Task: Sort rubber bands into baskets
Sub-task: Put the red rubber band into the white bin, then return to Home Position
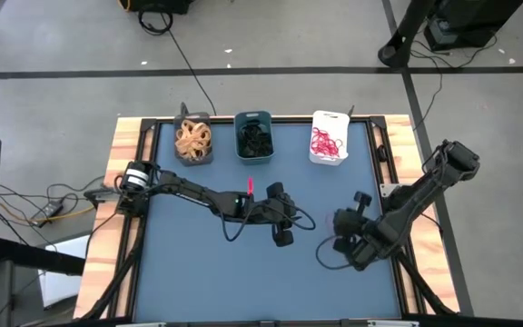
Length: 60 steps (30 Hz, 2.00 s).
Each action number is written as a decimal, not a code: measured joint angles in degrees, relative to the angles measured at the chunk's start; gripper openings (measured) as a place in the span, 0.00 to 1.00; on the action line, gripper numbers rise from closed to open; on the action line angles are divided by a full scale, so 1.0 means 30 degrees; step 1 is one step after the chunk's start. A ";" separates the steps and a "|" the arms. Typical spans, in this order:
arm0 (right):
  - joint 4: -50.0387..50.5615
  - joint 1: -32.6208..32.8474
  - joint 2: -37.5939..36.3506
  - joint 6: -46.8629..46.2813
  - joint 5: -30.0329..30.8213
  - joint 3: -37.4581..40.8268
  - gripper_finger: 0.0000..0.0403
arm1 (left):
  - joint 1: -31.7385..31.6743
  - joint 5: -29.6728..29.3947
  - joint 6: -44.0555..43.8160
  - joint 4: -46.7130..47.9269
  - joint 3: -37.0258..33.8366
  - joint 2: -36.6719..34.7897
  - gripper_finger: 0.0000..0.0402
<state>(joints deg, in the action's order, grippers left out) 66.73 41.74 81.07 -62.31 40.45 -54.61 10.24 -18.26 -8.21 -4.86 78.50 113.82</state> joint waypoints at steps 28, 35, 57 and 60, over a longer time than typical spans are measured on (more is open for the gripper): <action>0.2275 -1.5228 -0.3641 1.0096 0.7791 -0.3584 0.00 | -0.0036 -0.0022 0.0146 -0.2608 0.0000 0.2084 0.28; -0.4323 -1.8836 -0.3744 1.6620 0.4282 -0.2594 0.00 | -0.0036 -0.0022 0.0146 -0.2483 0.0000 0.2084 0.28; -1.4011 -2.4347 -0.3649 1.8127 -0.1620 0.4039 0.20 | -0.0127 -0.0117 0.0436 -0.2391 0.0000 0.2084 0.28; -1.4282 -2.4341 -0.3649 1.7819 -0.2056 0.4117 0.28 | -0.0212 -0.0154 0.0419 -0.2462 0.0000 0.2084 0.28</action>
<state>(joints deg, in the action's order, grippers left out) 23.89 -31.28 70.13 -8.86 34.28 -42.26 9.60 -18.72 -6.95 -12.25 78.50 120.07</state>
